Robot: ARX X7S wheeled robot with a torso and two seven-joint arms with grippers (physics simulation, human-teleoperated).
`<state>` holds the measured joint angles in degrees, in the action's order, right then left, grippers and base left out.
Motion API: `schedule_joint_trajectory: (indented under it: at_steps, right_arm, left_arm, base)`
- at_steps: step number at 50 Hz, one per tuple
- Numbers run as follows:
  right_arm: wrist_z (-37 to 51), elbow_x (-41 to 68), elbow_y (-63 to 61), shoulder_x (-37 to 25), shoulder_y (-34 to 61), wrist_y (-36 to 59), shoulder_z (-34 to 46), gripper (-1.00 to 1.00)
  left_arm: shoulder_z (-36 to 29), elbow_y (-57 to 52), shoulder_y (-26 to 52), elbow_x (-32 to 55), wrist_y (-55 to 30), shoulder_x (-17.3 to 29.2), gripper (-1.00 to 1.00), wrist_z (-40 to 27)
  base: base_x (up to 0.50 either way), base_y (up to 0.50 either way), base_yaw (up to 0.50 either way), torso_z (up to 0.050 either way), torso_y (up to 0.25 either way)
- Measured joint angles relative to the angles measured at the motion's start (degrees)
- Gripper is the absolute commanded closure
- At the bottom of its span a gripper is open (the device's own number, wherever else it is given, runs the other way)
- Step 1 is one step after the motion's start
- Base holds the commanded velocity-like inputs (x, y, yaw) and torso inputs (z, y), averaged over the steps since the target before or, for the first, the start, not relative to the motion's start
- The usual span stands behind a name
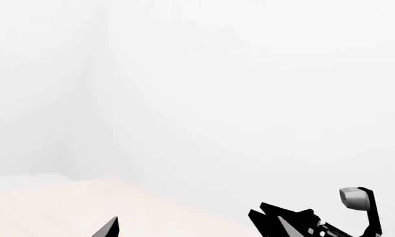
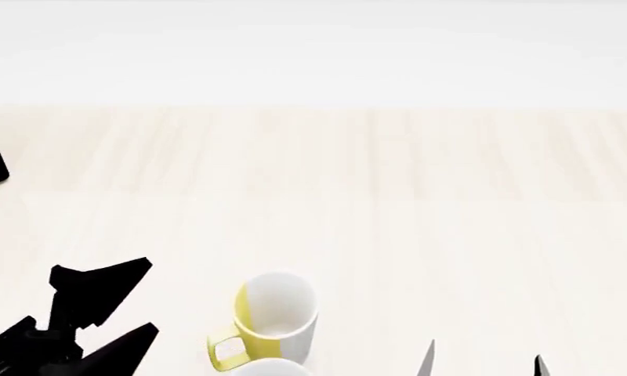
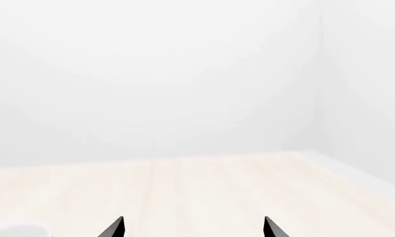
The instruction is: Put the yellow and white mug to the front of the white mug.
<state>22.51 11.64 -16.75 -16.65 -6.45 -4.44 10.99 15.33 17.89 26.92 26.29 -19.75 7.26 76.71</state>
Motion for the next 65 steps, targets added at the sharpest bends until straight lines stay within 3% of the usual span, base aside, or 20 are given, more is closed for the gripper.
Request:
schedule_joint_trajectory:
  at_steps: [12,24,44,65]
  right_arm:
    - [0.6,-0.3,-1.9,-0.5,-1.2,-0.8,-0.1,-1.00]
    - [2.3,-2.0,-5.3,-0.7,-3.5,-3.1,-0.7,-1.00]
    - [5.7,-7.1,-9.4,-0.5,-6.9,-7.2,-1.4,-1.00]
    - [7.9,-9.6,-11.1,0.0,-8.4,-9.9,-1.4,-1.00]
  left_arm:
    - [3.8,-14.9,-7.5,6.4,-3.6,-0.2,-1.00,-2.6]
    - [7.1,-31.5,-19.7,10.5,3.1,-4.6,-1.00,-12.5]
    - [-2.1,-38.3,-34.4,7.3,39.3,-6.5,-1.00,-43.8]
    - [-8.3,-35.0,-41.4,4.4,69.6,-6.4,-1.00,-61.8]
  base:
    - [0.00,0.00,0.00,0.000,0.000]
    - [0.00,0.00,0.00,0.000,0.000]
    - [0.00,0.00,0.00,0.000,0.000]
    - [0.00,0.00,0.00,0.000,0.000]
